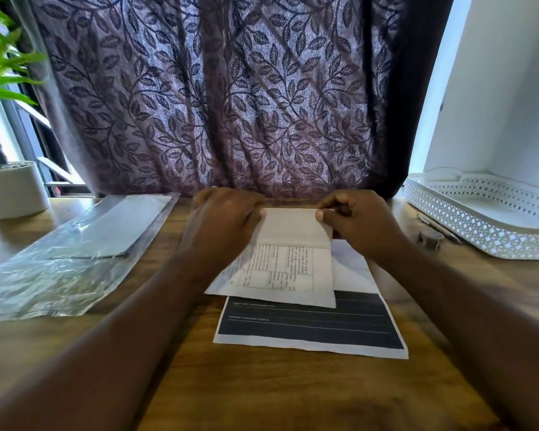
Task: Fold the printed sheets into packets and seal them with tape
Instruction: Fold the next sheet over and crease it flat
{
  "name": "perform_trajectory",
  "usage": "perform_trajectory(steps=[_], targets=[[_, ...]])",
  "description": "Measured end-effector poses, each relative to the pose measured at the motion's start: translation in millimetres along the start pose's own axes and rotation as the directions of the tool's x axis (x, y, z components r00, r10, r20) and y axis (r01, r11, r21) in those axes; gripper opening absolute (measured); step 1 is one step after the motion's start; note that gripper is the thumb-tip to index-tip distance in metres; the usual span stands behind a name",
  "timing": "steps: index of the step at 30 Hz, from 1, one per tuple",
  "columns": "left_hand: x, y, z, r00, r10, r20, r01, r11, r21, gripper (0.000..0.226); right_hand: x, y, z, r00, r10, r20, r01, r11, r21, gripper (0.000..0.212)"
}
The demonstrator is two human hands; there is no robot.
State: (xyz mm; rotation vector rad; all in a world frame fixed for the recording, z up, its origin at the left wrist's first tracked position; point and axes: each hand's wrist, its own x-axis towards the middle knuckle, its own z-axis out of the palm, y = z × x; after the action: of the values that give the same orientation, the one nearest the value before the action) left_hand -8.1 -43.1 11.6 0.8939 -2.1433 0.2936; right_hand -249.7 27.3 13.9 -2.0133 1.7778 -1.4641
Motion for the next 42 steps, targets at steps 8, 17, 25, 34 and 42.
perform_trajectory(steps=[8,17,25,34,42], targets=[[3,23,4,0.994,0.111,-0.001,-0.111,0.994,0.005,0.020,-2,-17,9,0.987,-0.162,-0.013,0.160,0.981,-0.107,0.007],[2,-23,-6,0.987,-0.096,0.130,0.092,0.995,0.041,0.020,3,11,-15,0.997,-0.001,-0.082,-0.003,0.999,-0.053,0.008],[1,-38,-5,0.903,-0.399,0.160,0.429,0.828,-0.359,0.022,4,28,-30,0.983,0.128,-0.133,-0.115,0.988,0.103,0.011],[-1,-12,-5,0.873,-0.362,0.326,0.476,0.491,-0.730,0.035,4,23,-31,0.983,0.176,-0.049,-0.155,0.947,0.283,0.011],[-2,-19,1,0.846,-0.392,0.363,0.518,0.440,-0.734,0.017,1,16,-24,0.964,0.265,0.020,-0.244,0.852,0.463,0.016]])
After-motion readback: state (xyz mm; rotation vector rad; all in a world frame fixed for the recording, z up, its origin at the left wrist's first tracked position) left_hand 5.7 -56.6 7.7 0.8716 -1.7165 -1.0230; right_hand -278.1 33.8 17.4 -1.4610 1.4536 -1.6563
